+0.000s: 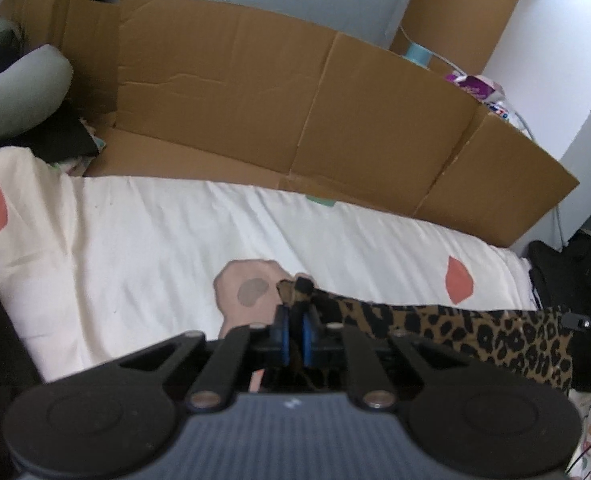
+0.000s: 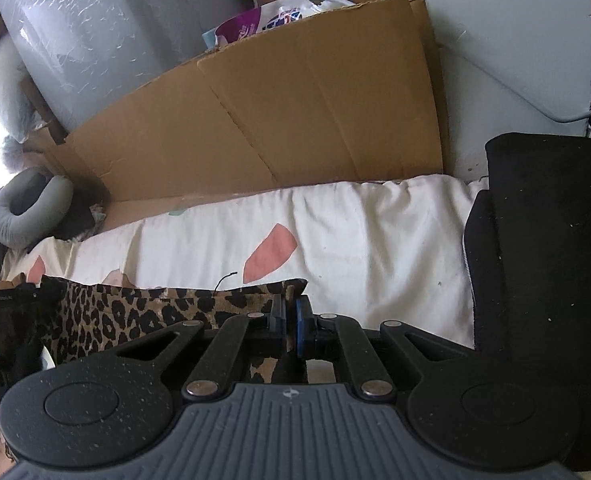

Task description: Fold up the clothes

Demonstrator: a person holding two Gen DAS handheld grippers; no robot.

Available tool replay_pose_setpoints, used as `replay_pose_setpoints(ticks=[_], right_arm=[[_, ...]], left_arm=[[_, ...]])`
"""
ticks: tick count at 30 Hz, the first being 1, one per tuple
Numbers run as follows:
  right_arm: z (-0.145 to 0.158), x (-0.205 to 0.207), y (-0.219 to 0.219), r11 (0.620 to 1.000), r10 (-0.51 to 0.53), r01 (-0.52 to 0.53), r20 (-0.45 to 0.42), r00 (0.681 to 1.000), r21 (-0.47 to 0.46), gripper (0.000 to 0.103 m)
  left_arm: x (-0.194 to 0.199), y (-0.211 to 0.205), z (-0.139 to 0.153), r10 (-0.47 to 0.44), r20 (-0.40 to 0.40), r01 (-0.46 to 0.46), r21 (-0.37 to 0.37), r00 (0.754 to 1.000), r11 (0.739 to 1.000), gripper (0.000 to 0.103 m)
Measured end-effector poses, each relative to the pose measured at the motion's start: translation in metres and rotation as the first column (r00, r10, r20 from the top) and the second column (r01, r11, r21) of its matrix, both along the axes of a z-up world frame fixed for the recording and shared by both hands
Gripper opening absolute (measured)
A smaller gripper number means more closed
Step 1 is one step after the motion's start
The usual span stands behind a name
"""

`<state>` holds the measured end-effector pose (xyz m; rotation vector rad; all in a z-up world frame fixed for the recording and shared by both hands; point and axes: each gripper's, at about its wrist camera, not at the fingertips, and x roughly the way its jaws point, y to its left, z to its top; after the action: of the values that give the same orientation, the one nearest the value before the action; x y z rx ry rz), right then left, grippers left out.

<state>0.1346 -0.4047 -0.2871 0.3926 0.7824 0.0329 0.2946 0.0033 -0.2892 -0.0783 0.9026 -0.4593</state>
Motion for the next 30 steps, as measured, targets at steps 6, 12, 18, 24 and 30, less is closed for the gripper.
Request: replay_pose_setpoints(ticks=[6,12,18,24,30], right_arm=[[-0.009,0.006,-0.002,1.0,-0.013,0.013,-0.032,0.999,-0.007,0.002],[-0.03,0.022,-0.002,1.0,-0.012,0.012,-0.088,0.996,-0.005,0.002],[-0.054,0.036,0.0,1.0,-0.011,0.009,-0.145,0.989,-0.01,0.002],[-0.069,0.043,-0.002,0.997,-0.052,0.04,-0.197,0.979,-0.064,0.0],[-0.066,0.039,-0.008,0.995,-0.067,0.051,-0.19,0.98,-0.086,0.0]], left_arm=[[0.011,-0.011,-0.015,-0.009,-0.021,0.01,0.037,1.0,0.999,0.007],[0.023,-0.016,-0.048,-0.002,-0.079,0.007,0.067,0.997,0.998,0.007],[0.027,-0.021,-0.066,0.007,-0.102,0.002,0.088,0.995,0.996,0.007],[0.033,-0.026,-0.068,0.02,-0.092,-0.011,0.104,0.996,0.995,0.008],[0.036,-0.027,-0.065,0.047,-0.081,-0.036,0.138,0.996,0.99,0.028]])
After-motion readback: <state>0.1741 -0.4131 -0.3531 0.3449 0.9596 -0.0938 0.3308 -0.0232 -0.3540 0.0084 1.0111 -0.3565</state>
